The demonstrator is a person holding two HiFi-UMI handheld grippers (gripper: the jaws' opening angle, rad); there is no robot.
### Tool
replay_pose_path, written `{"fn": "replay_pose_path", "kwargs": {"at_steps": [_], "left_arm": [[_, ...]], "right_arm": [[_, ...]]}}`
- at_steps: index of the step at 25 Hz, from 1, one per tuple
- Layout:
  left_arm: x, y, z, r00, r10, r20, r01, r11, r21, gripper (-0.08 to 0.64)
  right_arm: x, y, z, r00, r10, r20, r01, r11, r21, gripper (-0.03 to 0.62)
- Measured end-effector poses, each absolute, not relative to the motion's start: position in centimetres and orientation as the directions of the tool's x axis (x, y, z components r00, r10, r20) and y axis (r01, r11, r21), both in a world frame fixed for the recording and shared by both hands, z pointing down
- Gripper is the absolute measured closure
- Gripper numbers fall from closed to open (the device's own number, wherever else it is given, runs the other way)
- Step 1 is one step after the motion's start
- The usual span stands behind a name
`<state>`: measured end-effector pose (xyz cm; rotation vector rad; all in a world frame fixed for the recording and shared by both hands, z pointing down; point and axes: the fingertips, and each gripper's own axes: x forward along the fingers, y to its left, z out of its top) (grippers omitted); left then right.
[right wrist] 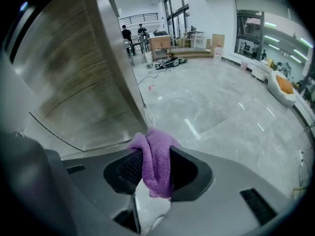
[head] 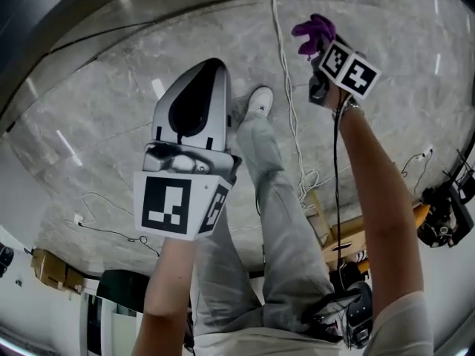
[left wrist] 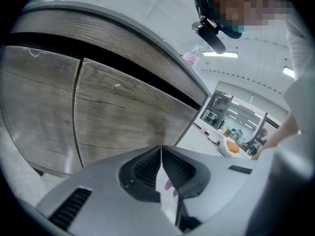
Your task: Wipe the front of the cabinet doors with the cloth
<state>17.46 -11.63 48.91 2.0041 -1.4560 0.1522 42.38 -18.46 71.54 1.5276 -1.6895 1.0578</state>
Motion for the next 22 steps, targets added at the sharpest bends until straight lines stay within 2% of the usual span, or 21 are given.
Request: {"fn": "replay_pose_path", "kwargs": {"at_steps": [5, 11, 16, 22], "left_arm": [[12.9, -8.7, 49.6, 0.410, -0.778, 0.477, -0.885, -0.212, 0.414, 0.543], [5.3, -6.6, 50.3, 0.376, -0.781, 0.499, -0.907, -0.200, 0.370, 0.543], [-1.4, -4.4, 50.9, 0.249, -0.817, 0.520, -0.939, -0.071, 0.337, 0.543], [-5.4, -1.7, 51.8, 0.064, -0.839, 0.541, -0.939, 0.133, 0.317, 0.543]], "right_arm": [[35.3, -12.9, 73.2, -0.178, -0.465, 0.867, -0.979, -0.004, -0.203, 0.459], [22.5, -9.2, 75.1, -0.312, -0.398, 0.863, -0.950, 0.120, -0.288, 0.457], [13.0, -8.8, 76.2, -0.425, -0.362, 0.830, -0.904, 0.218, -0.368, 0.457], [6.8, -10.7, 77.8, -0.501, -0.327, 0.802, -0.842, 0.397, -0.364, 0.457]]}}
